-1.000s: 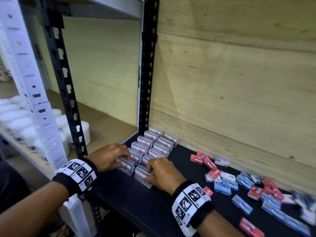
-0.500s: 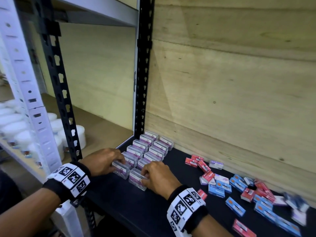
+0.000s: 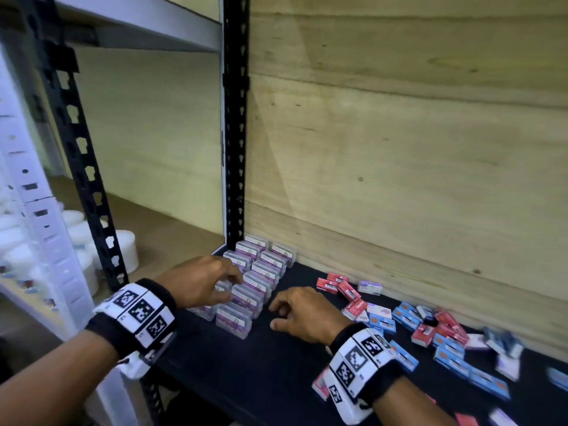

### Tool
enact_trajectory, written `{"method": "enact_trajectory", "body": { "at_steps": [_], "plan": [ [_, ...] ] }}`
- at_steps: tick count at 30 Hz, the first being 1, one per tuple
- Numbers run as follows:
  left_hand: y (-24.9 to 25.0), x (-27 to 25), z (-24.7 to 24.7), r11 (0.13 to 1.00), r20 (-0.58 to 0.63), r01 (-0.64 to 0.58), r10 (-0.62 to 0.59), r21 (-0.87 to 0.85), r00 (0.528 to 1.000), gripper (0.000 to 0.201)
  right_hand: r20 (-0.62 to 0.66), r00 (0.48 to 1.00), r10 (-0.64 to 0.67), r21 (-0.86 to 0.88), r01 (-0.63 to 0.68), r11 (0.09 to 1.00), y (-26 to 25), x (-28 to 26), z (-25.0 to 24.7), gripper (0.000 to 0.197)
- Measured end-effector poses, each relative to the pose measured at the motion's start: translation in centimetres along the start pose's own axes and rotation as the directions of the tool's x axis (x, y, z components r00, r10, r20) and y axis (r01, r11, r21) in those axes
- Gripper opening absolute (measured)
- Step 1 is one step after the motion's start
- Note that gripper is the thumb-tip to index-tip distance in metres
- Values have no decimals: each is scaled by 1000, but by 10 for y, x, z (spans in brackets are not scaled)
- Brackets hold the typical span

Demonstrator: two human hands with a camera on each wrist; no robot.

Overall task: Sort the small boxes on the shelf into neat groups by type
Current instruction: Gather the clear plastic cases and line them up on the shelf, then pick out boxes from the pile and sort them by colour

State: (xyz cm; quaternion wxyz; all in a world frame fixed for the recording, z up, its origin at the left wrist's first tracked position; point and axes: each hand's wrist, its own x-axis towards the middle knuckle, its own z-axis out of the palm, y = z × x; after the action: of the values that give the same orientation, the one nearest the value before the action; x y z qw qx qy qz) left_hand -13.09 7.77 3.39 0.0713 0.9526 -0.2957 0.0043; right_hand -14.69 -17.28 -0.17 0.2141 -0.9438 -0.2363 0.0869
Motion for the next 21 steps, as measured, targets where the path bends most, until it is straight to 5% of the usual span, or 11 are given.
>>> {"method": "enact_trajectory", "body": {
  "at_steps": [12,21],
  "plan": [
    [108,98,29,973,103,-226,230,-52,968,32,-132,937,324,-63,-334,940,107,-111,-69,26],
    [148,147,46,982,150,-174,184,-79,971,26,-153,869,470,-41,-481,876,156,-153,-95,24]
  ]
}}
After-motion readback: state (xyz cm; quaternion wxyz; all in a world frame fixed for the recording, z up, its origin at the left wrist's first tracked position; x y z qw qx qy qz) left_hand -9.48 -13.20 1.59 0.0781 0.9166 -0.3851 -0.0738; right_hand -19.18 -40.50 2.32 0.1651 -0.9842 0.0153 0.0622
